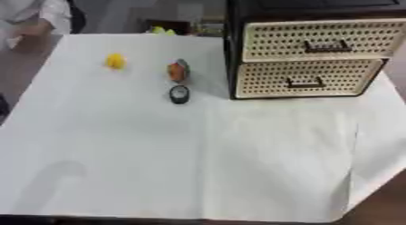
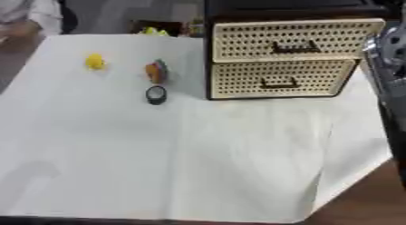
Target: Pick up objects from table and place into drawer.
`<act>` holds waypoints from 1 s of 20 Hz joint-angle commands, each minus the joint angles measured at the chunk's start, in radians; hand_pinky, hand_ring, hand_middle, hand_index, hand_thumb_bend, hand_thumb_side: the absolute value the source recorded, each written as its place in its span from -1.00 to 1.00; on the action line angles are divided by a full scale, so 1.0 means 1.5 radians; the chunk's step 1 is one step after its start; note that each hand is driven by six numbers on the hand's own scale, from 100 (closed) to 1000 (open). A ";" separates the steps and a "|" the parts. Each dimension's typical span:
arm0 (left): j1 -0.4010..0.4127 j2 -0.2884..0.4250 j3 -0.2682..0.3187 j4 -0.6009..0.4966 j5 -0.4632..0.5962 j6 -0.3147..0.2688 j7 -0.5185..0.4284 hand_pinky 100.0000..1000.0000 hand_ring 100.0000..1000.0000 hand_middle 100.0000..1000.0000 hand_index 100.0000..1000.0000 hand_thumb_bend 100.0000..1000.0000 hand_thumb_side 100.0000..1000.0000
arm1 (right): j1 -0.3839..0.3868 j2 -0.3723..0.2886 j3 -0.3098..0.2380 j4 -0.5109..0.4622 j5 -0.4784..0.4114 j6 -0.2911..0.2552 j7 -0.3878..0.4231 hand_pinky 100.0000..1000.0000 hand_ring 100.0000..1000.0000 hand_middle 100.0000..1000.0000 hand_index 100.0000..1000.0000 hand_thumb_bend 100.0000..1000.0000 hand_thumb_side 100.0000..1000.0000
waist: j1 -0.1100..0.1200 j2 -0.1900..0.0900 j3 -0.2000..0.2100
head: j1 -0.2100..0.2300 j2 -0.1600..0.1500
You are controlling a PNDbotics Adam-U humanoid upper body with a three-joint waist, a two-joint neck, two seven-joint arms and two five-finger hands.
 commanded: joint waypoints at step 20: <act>-0.007 0.032 0.001 -0.008 0.005 -0.012 -0.001 -0.34 -0.10 -0.09 0.37 -1.00 0.96 | -0.052 -0.262 0.221 0.077 -0.086 -0.062 0.193 -1.00 -0.90 -0.71 0.44 1.00 -0.02 | -0.013 -0.013 -0.005 | 0.001 -0.027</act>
